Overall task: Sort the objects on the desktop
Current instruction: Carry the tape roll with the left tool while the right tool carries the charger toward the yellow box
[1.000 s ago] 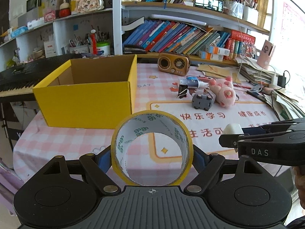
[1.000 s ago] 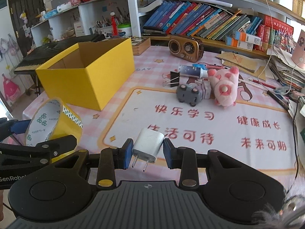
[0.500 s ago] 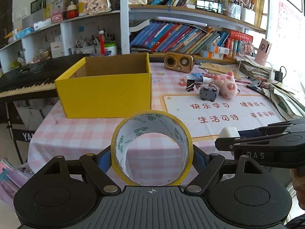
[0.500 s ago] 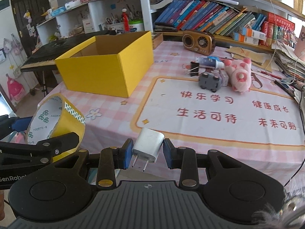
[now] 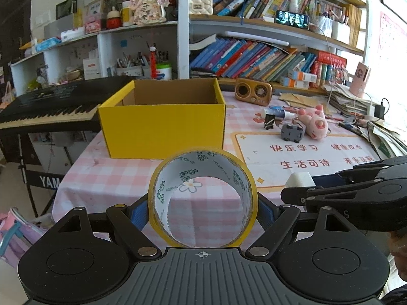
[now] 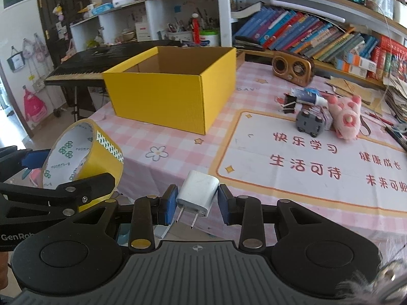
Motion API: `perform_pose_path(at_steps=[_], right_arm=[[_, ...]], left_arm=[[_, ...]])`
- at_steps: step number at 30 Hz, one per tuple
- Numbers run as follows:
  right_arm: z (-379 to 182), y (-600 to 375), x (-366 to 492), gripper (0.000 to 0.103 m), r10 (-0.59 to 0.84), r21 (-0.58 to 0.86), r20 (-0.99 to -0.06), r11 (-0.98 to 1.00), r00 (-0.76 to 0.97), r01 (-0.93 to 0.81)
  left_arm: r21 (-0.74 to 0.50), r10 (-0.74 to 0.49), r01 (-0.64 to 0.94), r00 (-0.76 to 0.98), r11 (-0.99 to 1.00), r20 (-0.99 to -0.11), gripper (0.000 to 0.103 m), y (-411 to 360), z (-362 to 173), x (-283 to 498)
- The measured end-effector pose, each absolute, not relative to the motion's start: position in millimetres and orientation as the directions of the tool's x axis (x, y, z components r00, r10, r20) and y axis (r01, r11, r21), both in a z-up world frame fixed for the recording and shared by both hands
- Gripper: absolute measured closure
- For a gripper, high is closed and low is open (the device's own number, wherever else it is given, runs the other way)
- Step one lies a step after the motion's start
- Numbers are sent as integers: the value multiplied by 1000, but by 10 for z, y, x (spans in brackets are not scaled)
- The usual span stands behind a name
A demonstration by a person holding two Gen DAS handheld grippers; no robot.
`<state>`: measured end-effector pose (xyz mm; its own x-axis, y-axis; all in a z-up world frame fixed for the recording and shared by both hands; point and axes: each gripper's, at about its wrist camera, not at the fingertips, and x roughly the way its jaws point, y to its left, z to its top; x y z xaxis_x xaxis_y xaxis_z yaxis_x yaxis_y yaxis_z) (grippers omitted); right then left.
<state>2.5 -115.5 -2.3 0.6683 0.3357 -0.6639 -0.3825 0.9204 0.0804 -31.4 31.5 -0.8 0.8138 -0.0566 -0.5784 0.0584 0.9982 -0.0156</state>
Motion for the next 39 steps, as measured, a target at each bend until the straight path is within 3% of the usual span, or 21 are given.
perform_pose_path(at_steps=[39], right_arm=[[-15, -784, 148, 71, 388, 62, -684, 875, 618, -481]], left_arm=[[-50, 8, -45, 821, 998, -570, 20, 657, -2, -364]])
